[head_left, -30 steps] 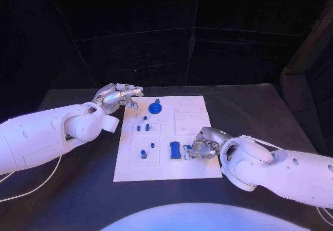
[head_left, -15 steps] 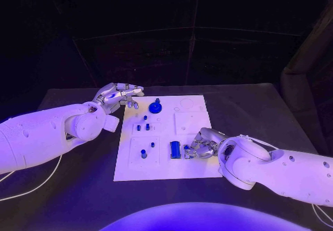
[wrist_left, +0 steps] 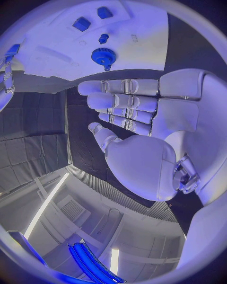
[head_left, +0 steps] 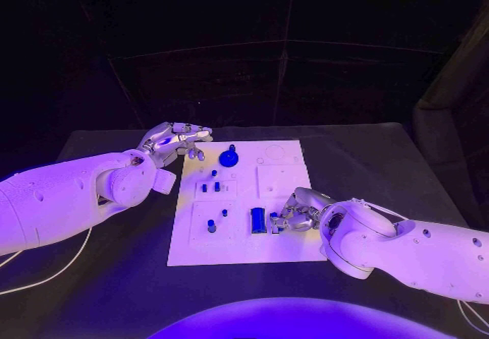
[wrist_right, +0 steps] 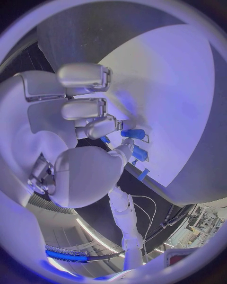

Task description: Assemble the parts on the task board

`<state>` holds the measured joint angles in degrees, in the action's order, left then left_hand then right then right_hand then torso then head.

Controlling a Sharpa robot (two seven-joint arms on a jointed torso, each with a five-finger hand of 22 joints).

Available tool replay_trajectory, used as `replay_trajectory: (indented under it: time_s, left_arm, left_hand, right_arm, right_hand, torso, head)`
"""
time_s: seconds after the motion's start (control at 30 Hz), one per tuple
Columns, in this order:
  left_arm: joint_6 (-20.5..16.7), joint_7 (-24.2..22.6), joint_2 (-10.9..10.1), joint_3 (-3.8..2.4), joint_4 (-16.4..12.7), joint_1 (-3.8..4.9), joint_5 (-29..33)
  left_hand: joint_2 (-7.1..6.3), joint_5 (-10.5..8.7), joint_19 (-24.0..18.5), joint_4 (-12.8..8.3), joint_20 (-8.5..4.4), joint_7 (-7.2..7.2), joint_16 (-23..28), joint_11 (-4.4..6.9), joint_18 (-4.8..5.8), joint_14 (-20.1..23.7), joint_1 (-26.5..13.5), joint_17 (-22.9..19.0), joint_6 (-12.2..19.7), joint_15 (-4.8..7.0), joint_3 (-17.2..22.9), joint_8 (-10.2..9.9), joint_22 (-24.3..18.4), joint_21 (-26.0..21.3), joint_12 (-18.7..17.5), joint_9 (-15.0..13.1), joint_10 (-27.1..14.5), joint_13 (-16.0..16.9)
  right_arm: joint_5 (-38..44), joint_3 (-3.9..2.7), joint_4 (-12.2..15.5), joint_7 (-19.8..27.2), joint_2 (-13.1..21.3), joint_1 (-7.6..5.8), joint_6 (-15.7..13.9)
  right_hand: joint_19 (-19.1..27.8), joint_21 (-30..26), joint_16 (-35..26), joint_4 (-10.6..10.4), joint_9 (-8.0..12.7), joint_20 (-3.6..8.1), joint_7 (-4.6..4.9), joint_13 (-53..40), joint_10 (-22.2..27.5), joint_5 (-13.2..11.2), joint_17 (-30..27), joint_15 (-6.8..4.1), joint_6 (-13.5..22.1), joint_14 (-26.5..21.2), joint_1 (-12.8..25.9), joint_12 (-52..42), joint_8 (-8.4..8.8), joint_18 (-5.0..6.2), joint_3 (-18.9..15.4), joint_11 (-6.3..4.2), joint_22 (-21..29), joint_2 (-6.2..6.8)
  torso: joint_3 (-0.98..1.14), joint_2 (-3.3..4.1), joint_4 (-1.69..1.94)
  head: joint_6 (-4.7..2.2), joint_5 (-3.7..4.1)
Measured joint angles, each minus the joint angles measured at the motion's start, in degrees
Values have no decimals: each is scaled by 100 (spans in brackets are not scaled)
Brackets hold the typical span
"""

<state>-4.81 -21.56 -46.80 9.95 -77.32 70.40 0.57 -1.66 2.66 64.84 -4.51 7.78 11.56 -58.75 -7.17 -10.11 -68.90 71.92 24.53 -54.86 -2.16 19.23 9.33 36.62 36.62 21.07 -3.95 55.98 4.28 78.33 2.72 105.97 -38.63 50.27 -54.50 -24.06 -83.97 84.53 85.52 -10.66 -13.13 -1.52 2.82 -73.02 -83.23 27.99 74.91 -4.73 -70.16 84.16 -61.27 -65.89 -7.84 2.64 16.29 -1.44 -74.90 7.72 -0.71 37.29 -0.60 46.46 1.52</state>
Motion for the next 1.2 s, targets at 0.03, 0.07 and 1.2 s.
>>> replay_trajectory:
  time_s: [0.03,0.07,1.2]
  left_arm:
    - [2,2,0,0,0,0,0]
    - [3,3,0,0,0,0,0]
    - [20,30,0,0,47,1,0]
  left_hand:
    - [0,0,0,0,0,0,0,0,0,0,0,0,0,0,0,0,0,0,0,0,0,0]
    - [0,0,0,0,0,0,0,0,0,0,0,0,0,0,0,0,0,0,0,0,0,0]
    - [0,0,0,-16,0,-21,0,0,0,12,0,-7,21,-12,-16,0,-5,0,0,0,1,-4]
  right_arm:
    - [3,0,-2,-2,-2,0,0]
    - [6,0,-4,-4,-3,0,0]
    - [-602,3,-184,902,462,-57,-368]
  right_hand:
    - [0,0,0,-38,-4,0,5,-6,-10,37,0,0,-5,0,53,0,-26,0,-55,-10,0,-17]
    - [0,7,0,-92,-10,0,-5,-9,-20,63,0,-12,-15,-12,137,0,-30,0,-135,-20,0,-21]
    - [24,-288,-349,-144,16,-88,235,648,399,-1196,-1,81,653,-24,-778,1236,253,1,-1491,187,0,-137]
  torso:
    - [0,0,0]
    - [0,0,-1]
    - [-4,-46,-5]
  head:
    - [0,0]
    - [0,0]
    - [-60,29]
